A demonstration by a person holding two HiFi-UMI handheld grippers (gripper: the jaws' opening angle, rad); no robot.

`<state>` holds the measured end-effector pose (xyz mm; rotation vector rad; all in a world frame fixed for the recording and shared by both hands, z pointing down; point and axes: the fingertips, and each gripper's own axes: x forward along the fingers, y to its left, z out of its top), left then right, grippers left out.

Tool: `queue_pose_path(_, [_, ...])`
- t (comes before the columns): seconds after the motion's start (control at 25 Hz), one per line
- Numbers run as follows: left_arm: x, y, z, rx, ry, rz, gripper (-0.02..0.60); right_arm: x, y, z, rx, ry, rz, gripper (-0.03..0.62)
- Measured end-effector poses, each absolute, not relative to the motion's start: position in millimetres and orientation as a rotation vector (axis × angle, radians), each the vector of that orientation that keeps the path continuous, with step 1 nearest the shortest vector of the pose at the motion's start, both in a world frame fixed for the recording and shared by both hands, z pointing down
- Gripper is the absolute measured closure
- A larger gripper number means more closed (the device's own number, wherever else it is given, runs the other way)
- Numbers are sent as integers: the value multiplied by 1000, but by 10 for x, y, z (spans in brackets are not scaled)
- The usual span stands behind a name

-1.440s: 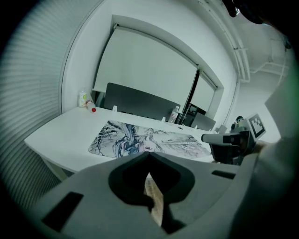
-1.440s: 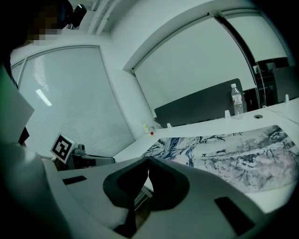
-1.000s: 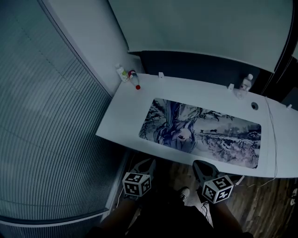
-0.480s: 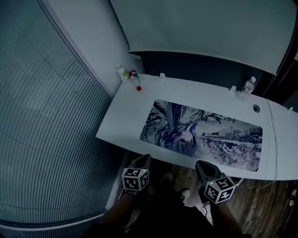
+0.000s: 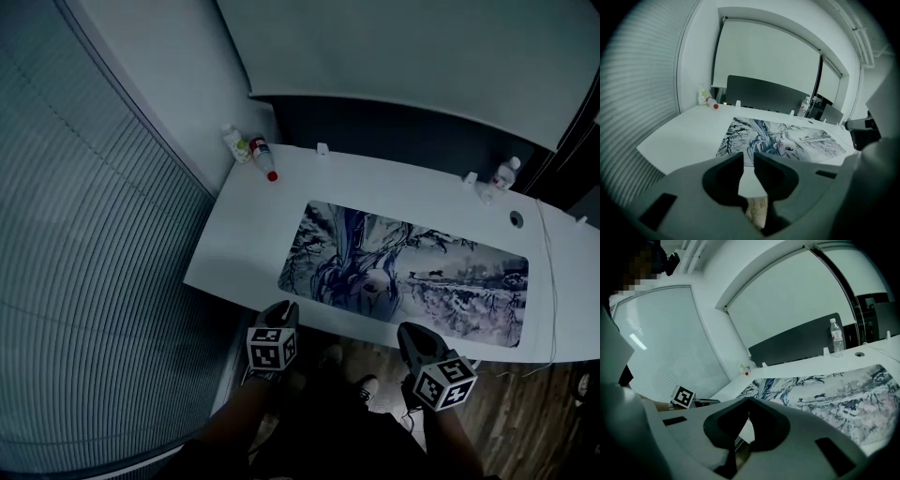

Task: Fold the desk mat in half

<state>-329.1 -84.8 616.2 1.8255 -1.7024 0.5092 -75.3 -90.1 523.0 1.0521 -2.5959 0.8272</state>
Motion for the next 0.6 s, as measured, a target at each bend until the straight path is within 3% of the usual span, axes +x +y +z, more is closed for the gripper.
queue_pose_path(0.24, [-3509,-1064,6418,1805,-1686,572,443,-863,-1009,5265,1098,-2565,823,571])
queue_pose_path(0.6, [-3777,-1324,6733,1756,-1667,693,386,-928,-1105,5323,1144,-2509,859,571])
